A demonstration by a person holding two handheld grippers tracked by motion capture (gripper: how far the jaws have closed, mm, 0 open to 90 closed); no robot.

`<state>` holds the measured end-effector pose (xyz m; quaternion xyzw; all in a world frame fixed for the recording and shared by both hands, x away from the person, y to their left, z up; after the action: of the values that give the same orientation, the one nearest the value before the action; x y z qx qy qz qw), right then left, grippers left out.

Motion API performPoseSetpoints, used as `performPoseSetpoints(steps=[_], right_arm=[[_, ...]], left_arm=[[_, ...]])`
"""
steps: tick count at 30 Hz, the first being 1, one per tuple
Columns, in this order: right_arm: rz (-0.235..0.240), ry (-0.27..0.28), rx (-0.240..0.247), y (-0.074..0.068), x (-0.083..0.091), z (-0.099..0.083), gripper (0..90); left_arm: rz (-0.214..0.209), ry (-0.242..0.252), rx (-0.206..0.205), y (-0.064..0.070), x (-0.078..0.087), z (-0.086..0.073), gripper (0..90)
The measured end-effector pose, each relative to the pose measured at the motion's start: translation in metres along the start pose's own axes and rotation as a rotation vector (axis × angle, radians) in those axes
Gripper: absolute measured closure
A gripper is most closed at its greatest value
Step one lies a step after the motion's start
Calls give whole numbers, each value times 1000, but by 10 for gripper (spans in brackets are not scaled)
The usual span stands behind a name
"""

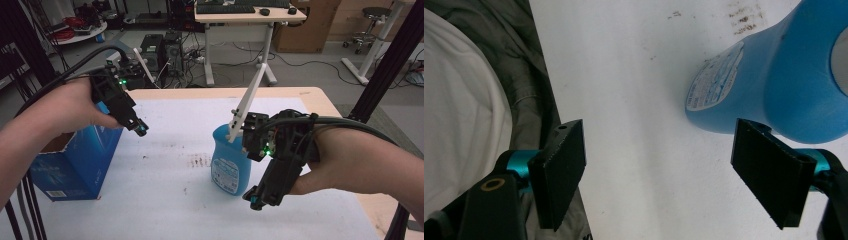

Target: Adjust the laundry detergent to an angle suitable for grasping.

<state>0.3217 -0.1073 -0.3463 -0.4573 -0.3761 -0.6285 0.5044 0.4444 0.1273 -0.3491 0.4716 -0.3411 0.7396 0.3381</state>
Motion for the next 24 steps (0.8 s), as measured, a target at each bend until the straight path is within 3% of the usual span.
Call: performPoseSetpoints(steps=[11,24], right_arm=[[-2,11,-8,-2,3,-2,213],[-2,26,-22,4,3,1,213]], left_arm=[[-1,0,-22,2,1,1,228],[-4,8,-21,2,1,1,228]])
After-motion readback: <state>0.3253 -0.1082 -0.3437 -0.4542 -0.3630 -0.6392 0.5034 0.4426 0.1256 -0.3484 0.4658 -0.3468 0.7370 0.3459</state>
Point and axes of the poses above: each handheld gripper's, and its own axes: x roughly backward along the jaws, z roughly out of its top, y roughly to its right, the point moved 8 cm from there along -x, roughly forward along the jaws, and after that the axes turned 1 degree about z, right-handed, at the moved point
